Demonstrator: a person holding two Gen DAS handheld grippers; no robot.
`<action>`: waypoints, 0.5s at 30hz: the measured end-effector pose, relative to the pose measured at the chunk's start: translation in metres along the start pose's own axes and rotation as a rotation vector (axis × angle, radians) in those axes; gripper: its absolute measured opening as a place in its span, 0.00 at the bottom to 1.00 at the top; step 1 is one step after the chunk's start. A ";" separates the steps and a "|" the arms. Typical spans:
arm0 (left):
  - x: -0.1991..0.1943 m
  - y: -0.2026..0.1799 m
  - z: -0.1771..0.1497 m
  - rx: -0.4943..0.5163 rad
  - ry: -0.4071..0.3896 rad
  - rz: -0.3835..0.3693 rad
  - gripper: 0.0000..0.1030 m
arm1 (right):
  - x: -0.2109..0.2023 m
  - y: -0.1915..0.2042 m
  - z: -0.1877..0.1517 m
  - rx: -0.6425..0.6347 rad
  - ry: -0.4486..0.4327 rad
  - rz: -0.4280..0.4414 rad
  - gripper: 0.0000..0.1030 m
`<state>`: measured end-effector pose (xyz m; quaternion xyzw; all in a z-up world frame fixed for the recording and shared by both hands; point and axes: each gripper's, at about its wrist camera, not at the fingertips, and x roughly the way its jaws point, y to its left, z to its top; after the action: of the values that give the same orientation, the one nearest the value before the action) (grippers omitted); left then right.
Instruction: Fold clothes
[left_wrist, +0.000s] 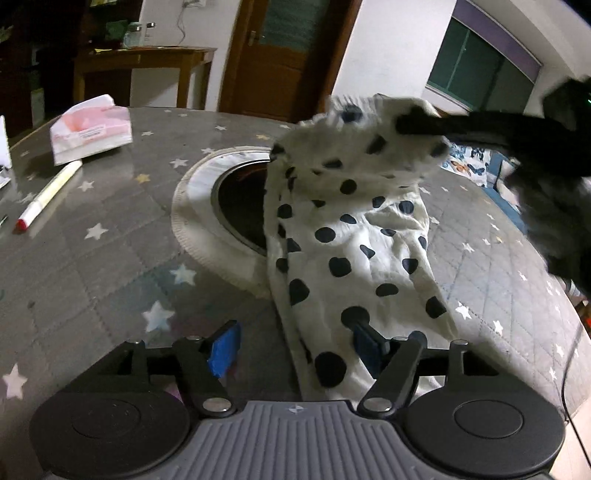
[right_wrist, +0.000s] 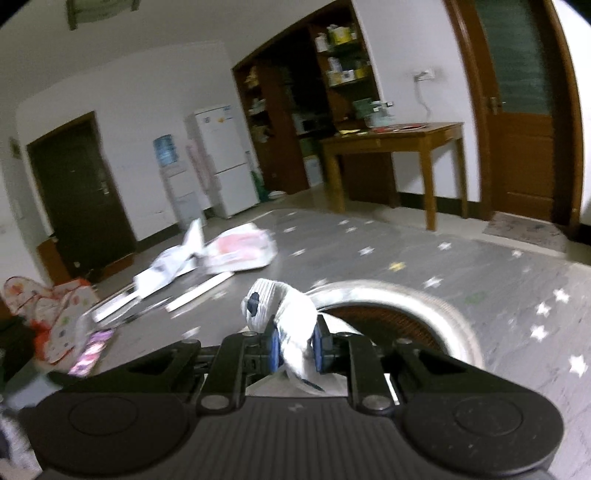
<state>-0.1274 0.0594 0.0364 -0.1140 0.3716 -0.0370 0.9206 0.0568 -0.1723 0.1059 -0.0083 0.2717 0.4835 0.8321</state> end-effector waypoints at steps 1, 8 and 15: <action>-0.003 0.001 -0.001 -0.004 -0.005 0.003 0.69 | -0.005 0.009 -0.004 -0.004 0.002 0.014 0.16; -0.023 0.012 -0.009 -0.031 -0.042 0.035 0.70 | -0.038 0.065 -0.042 -0.044 0.014 0.123 0.16; -0.044 0.024 -0.010 -0.062 -0.096 0.080 0.70 | -0.070 0.099 -0.081 -0.136 0.022 0.190 0.16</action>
<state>-0.1666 0.0877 0.0531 -0.1292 0.3321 0.0169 0.9342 -0.0860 -0.1976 0.0936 -0.0441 0.2470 0.5775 0.7769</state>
